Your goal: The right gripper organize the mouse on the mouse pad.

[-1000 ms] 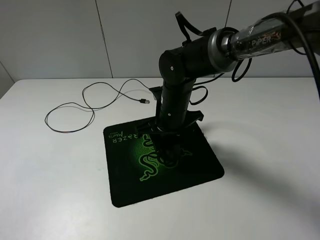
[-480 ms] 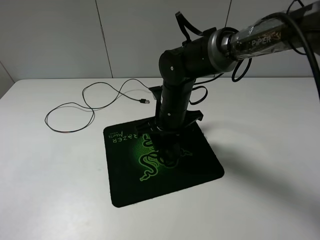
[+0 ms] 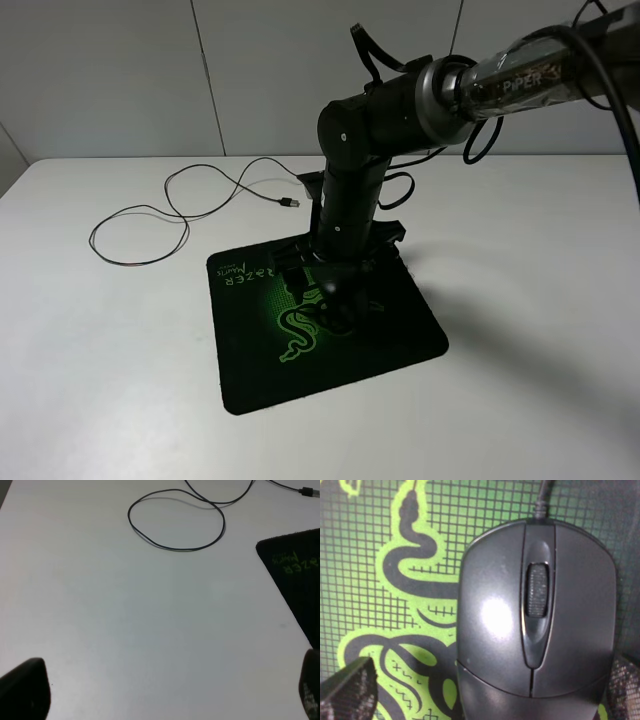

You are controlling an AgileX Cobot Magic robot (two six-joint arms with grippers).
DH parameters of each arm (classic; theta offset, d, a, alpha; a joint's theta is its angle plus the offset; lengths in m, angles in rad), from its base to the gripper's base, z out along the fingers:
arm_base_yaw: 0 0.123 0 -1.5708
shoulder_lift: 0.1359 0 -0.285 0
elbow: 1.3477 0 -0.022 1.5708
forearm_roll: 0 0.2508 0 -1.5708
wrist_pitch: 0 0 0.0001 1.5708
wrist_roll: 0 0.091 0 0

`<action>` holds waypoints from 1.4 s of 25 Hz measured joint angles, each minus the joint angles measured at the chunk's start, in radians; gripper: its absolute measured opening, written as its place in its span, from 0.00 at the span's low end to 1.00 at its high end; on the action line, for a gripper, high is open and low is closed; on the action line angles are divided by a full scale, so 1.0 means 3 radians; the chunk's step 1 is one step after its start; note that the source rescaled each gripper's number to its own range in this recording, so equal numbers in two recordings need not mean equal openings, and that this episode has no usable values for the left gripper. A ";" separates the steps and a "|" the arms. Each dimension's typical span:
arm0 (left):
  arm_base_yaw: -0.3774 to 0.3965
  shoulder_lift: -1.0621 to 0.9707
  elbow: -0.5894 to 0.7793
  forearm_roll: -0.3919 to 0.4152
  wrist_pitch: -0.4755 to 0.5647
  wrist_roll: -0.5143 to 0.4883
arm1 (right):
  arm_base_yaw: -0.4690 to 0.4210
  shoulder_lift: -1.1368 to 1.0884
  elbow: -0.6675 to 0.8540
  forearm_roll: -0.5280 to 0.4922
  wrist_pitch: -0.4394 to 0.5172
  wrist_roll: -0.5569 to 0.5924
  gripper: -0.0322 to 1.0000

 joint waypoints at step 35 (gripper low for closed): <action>0.0000 0.0000 0.0000 0.0000 0.0000 0.0000 | 0.0000 -0.0463 -0.0547 0.0017 0.1311 -0.0248 1.00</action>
